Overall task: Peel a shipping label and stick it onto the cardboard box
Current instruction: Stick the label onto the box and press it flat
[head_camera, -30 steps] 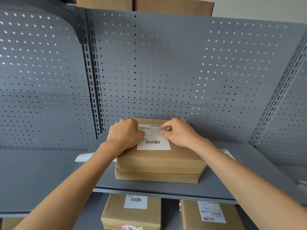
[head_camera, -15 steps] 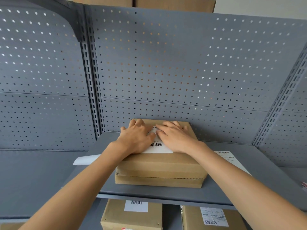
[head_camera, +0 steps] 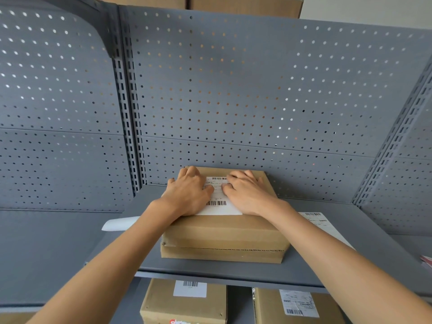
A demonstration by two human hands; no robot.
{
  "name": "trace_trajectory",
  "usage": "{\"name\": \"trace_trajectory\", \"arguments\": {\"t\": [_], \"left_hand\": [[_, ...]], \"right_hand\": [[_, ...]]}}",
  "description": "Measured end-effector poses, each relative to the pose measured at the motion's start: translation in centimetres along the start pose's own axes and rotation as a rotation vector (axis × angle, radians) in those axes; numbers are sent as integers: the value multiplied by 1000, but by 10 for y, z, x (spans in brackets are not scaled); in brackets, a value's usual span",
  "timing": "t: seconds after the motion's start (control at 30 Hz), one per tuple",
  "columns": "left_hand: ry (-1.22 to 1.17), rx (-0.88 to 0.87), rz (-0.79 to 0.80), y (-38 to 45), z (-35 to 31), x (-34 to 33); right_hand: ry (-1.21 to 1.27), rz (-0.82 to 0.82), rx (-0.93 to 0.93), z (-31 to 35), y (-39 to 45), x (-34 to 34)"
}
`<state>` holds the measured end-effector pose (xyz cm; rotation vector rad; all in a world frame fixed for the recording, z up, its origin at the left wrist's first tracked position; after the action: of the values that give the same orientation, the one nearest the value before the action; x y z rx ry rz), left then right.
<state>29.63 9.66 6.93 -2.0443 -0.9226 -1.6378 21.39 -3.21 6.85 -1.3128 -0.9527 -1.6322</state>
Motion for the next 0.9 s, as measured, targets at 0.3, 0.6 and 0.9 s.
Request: {"name": "trace_trajectory", "arguments": {"t": [0.3, 0.6, 0.9], "left_hand": [[-153, 54, -17, -1, 19, 5], [-148, 76, -25, -5, 14, 2], [-206, 47, 33, -7, 21, 0]], "right_hand": [[28, -9, -59, -13, -2, 4], [4, 0, -72, -6, -9, 4], [-5, 91, -60, -12, -11, 3]]}}
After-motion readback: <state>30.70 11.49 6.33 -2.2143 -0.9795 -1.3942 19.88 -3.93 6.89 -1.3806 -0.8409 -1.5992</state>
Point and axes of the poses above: each hand's wrist, its own y-axis towards the middle knuckle, its own x-axis out of the back of the hand, z = x × y, the point moved 5 cm from there along y, towards the middle knuckle, and after that the axes turned 1 degree about -z, right-handed, at the moved point
